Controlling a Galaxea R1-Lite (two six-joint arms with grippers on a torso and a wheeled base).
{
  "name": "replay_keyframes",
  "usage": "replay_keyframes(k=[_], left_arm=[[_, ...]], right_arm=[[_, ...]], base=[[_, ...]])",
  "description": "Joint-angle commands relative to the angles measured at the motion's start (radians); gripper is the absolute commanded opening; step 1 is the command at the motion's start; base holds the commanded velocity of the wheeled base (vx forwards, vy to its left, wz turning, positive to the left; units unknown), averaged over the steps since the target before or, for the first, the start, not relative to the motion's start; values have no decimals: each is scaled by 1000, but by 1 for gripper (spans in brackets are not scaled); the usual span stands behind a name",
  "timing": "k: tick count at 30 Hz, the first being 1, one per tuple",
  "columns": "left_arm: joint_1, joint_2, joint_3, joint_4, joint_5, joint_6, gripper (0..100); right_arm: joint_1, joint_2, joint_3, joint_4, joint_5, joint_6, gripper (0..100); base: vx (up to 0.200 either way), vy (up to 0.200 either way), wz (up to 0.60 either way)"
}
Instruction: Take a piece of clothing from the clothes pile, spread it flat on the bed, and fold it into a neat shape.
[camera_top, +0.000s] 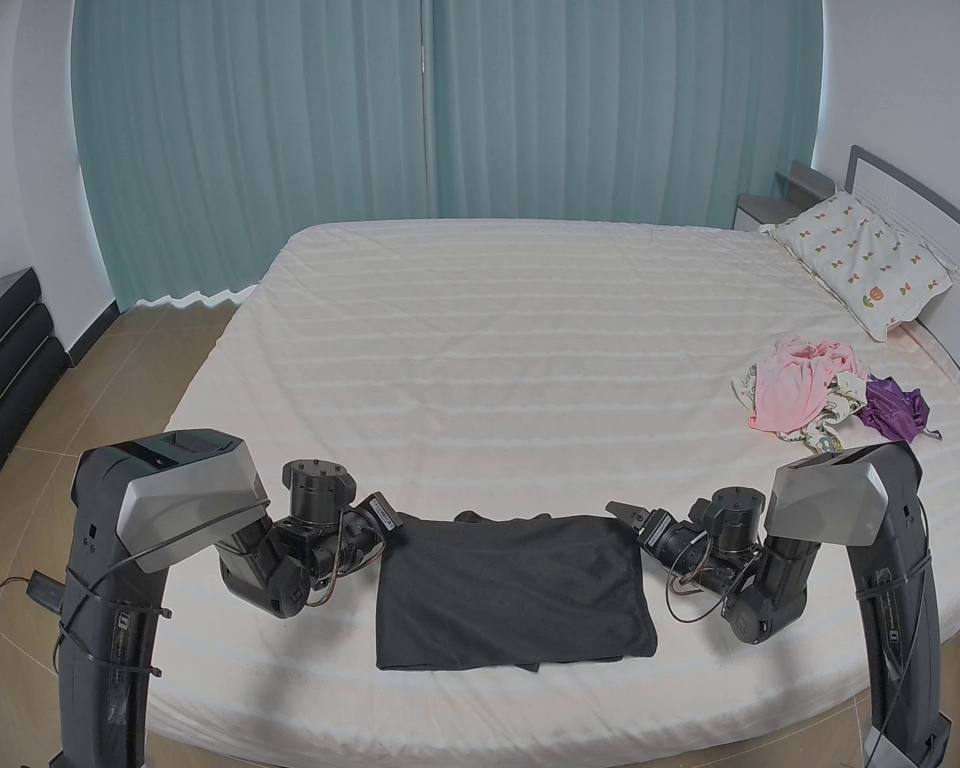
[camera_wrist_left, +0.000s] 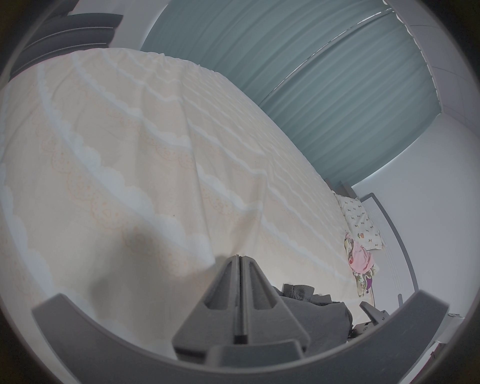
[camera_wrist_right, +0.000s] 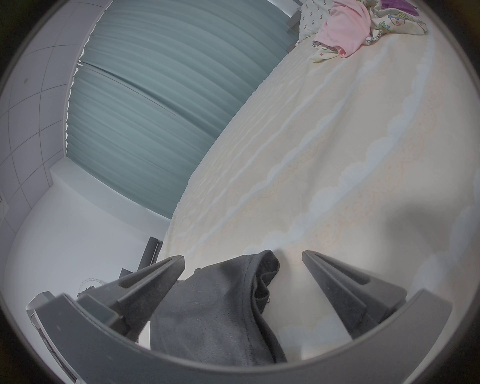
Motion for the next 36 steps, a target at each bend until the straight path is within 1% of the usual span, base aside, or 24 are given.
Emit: replay_keyframes(k=[1, 14, 15, 22, 25, 26, 27, 29, 30, 33, 34, 35, 36], left_arm=[[2, -2, -4, -1, -1, -2, 0], [15, -6, -9, 4, -1, -6, 0], [15, -6, -9, 4, -2, -6, 100], [18, -31, 8, -1, -2, -8, 100], [42, -89, 45, -1, -8, -19, 100], [47, -108, 60, -2, -14, -22, 100], [54, -132, 80, -2, -21, -23, 100], [73, -181, 109, -4, -42, -23, 100], [85, -210, 118, -2, -59, -23, 100], [117, -327, 151, 12, -94, -23, 100], [117, -327, 151, 12, -94, -23, 100], [136, -401, 197, 10, -102, -10, 100], [142, -439, 218, 12, -105, 3, 100]], right_arm=[[0, 0, 0, 0, 1, 0, 100], [0, -1, -1, 0, 1, 3, 100], [-1, -1, -3, 0, 1, 3, 100], [-4, -7, 0, -1, 1, 3, 100], [-10, -26, 6, -1, -4, 5, 100], [-12, -35, 11, -3, -13, 5, 100], [-18, -53, 22, -7, -36, 3, 100], [-24, -110, 45, -30, -81, 0, 100], [-26, -147, 59, -35, -90, -2, 100], [-53, -296, 118, -27, -94, -15, 100], [-53, -296, 118, -27, -94, -15, 100], [-70, -403, 171, -27, -94, -37, 100], [-76, -460, 201, -24, -94, -52, 100]], base=[[0, 0, 0], [0, 0, 0], [0, 0, 0], [0, 0, 0], [0, 0, 0], [0, 0, 0], [0, 0, 0], [0, 0, 0], [0, 0, 0], [0, 0, 0], [0, 0, 0], [0, 0, 0], [0, 0, 0]])
